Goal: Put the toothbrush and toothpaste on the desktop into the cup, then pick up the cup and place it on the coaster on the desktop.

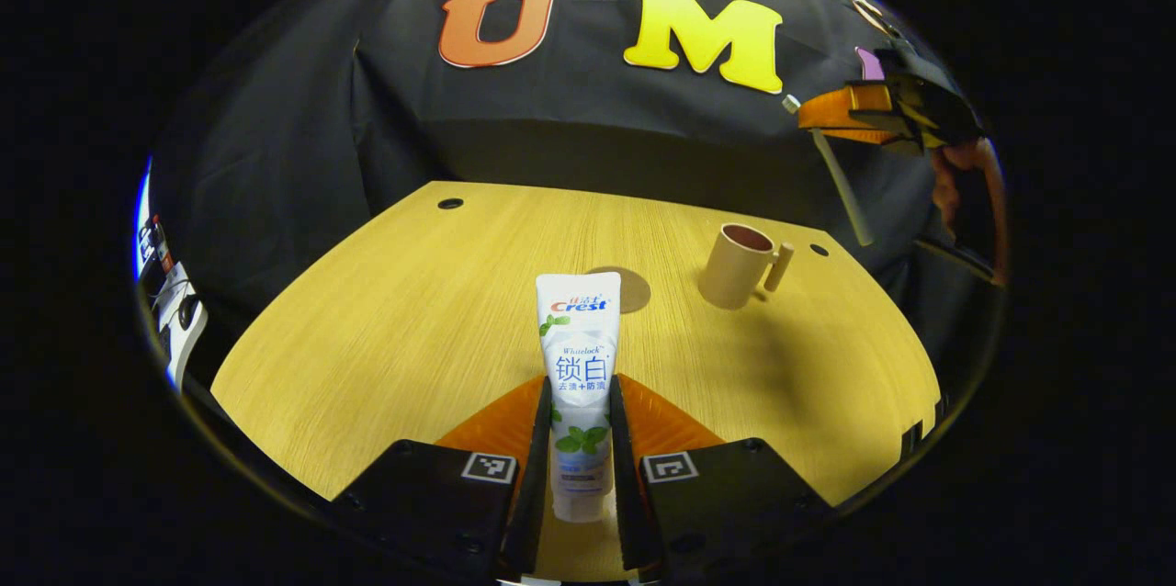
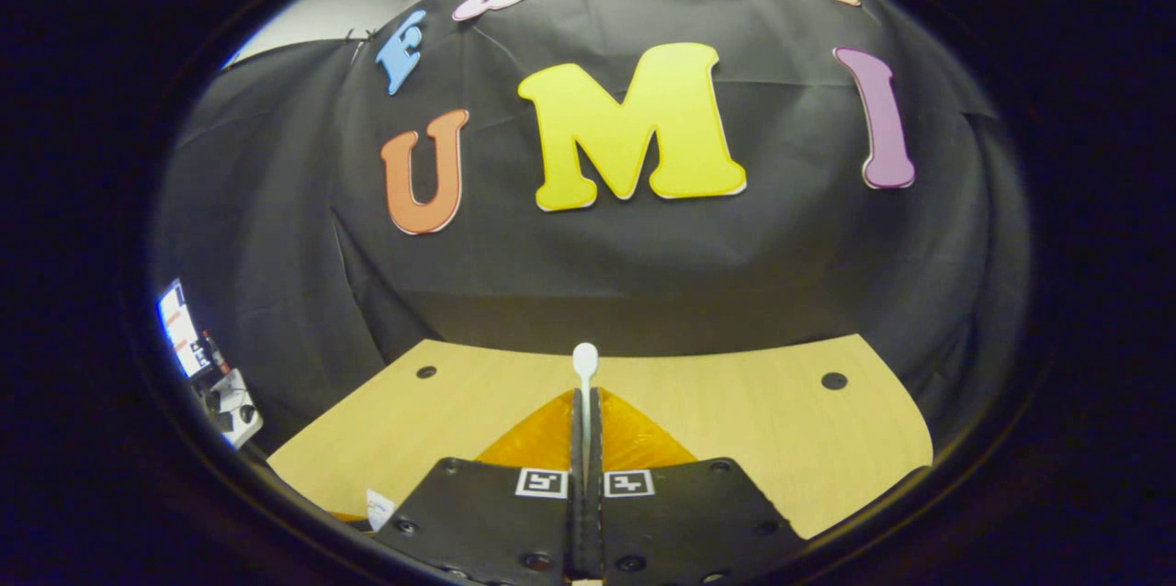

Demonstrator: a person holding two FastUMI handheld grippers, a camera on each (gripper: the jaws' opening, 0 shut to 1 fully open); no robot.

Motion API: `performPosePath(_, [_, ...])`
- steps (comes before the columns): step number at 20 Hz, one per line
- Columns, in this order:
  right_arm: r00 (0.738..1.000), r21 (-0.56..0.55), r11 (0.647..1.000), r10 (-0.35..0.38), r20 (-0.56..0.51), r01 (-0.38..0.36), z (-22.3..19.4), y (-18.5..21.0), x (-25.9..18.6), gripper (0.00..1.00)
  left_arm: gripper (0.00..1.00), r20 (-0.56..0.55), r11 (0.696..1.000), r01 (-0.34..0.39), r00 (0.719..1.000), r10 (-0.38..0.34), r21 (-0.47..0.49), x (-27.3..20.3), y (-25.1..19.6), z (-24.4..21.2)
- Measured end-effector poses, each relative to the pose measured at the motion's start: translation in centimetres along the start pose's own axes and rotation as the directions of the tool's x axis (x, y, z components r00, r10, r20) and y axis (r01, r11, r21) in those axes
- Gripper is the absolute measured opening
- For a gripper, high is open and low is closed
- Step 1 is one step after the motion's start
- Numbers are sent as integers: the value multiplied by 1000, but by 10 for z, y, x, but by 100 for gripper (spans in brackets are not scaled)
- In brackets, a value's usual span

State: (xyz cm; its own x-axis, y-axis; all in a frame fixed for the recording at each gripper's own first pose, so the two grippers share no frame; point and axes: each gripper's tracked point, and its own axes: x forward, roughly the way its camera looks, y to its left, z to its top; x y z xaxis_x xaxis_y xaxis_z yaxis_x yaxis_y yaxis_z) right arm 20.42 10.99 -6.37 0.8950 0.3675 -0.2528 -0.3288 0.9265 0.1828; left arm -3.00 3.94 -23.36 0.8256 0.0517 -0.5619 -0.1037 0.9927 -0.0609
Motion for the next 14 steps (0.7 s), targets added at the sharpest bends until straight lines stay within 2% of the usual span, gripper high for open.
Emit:
performPosePath(5, [997, -7, 999, 55, 61, -54, 4, 12, 62, 0, 36, 53, 999, -44, 998, 45, -18, -1, 18, 38])
performPosePath(10, [997, 33, 999, 39, 60, -41, -22, -4, 106, 0, 36, 71, 996, -83, 994, 86, -34, 4, 34, 49])
performPosePath(14, [999, 31, 999, 20, 37, -21, -50, -16, 120, 0, 36, 45, 995, -85, 995, 88, -51, 9, 37, 43])
